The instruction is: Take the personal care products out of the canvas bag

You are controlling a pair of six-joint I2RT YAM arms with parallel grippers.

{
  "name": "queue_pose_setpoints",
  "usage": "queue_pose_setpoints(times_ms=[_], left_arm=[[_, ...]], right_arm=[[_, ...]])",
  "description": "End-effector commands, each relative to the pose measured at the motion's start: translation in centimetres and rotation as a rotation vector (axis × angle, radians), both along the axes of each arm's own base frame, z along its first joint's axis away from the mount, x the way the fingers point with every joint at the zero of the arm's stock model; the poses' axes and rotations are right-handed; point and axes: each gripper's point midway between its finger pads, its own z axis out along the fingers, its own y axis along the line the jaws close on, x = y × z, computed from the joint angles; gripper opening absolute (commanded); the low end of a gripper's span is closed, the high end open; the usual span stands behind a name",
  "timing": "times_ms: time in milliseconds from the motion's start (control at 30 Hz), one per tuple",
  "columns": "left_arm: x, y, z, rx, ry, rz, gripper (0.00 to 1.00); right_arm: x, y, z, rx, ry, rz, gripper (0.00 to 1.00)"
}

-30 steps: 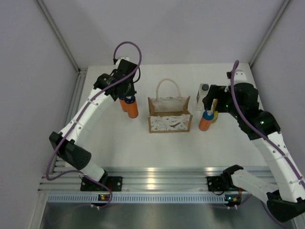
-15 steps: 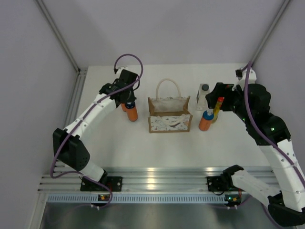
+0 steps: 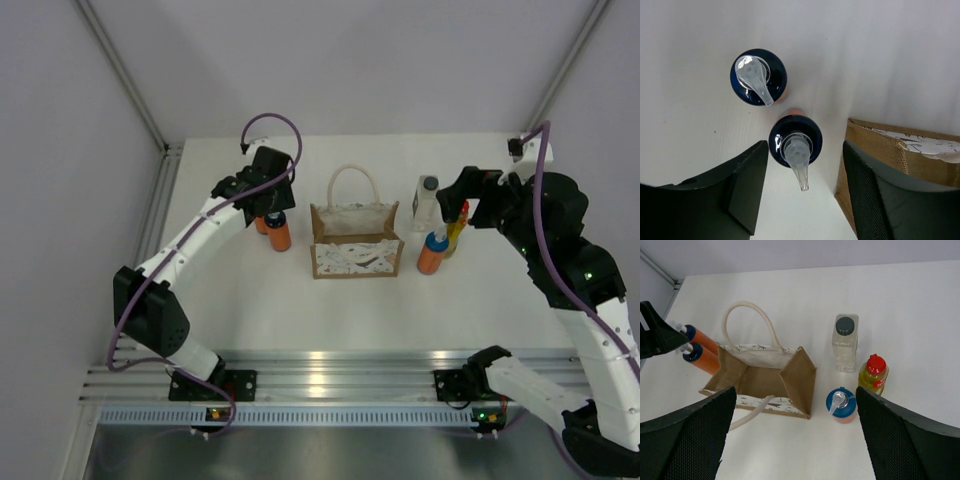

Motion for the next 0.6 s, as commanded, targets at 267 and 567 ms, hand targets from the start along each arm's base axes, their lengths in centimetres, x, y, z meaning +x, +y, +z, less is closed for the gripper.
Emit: queue_pose_setpoints(times_ms=[267, 567], left_arm=[[-0.4, 0.4, 7.5, -0.029, -0.157, 0.000, 0.99], [-5.9, 5.6, 13.8, 0.047, -0.251, 0.050, 0.99]], right_arm=[[-0.8, -2.8, 2.7, -0.078, -0.027, -0.089, 0.99], [-2.5, -6.5, 3.8, -0.196, -0.012, -0.218, 0.99]])
